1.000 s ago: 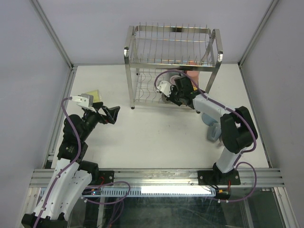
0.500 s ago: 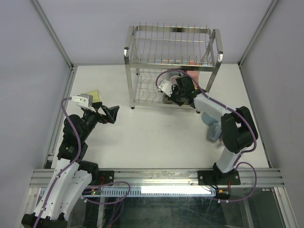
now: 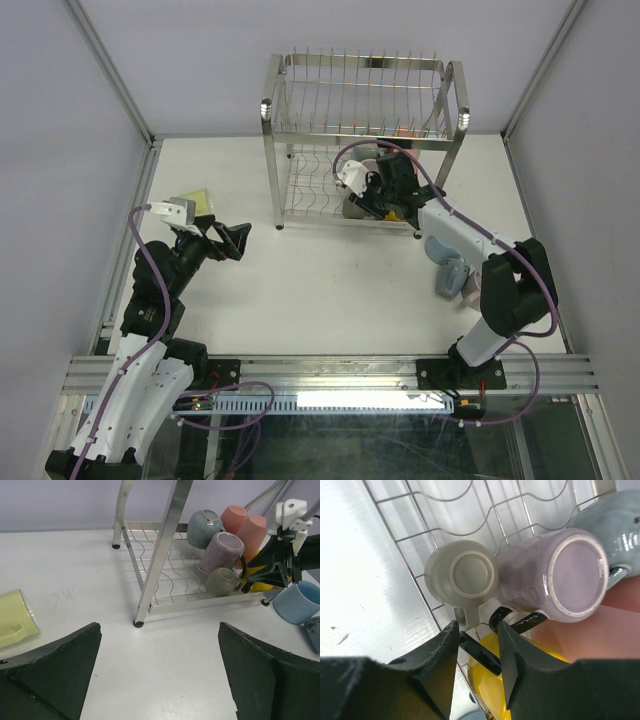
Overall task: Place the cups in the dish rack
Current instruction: Turn the cup upside down in the dish rack, then pick up the cup at the center of the board.
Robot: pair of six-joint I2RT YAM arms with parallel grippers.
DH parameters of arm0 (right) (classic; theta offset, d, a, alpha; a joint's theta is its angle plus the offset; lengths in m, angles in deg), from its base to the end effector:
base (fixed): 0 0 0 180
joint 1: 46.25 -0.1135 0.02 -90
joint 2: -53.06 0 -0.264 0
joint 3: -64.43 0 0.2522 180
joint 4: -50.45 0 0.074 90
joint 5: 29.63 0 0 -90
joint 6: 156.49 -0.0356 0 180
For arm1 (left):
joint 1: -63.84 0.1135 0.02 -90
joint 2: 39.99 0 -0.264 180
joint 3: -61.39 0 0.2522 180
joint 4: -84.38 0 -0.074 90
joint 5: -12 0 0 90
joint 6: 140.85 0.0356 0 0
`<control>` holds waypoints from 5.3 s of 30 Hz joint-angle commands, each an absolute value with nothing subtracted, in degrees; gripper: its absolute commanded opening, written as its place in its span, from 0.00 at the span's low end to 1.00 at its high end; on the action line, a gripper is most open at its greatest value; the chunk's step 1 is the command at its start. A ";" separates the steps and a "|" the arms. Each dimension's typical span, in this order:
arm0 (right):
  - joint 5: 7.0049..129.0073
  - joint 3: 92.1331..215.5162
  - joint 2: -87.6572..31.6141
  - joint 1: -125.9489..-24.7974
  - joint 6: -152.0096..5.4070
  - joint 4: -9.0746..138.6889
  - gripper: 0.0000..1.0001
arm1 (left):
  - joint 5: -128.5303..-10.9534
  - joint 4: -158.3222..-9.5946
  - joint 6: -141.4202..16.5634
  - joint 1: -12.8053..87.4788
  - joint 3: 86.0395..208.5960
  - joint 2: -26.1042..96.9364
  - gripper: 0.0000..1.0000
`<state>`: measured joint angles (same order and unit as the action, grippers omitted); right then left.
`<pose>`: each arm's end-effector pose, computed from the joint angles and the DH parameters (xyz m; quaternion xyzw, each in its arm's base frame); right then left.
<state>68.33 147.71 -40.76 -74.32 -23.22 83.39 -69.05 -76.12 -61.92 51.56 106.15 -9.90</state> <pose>0.3196 0.1760 0.2556 -0.5567 0.7286 0.0111 0.3989 0.1399 -0.0361 0.3005 0.0605 0.7334 -0.1928 0.6490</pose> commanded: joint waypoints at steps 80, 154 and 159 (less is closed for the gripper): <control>111.87 136.64 -15.46 -74.14 -19.65 103.82 0.53 | -51.71 -156.88 -133.71 87.39 98.06 65.39 0.61; 111.81 137.54 -15.98 -72.12 -18.06 105.96 0.52 | -59.81 -136.14 -110.48 65.90 78.40 15.87 0.00; 111.91 137.52 -16.12 -71.68 -18.02 105.96 0.52 | -59.55 -127.80 -111.44 63.56 76.93 2.83 0.00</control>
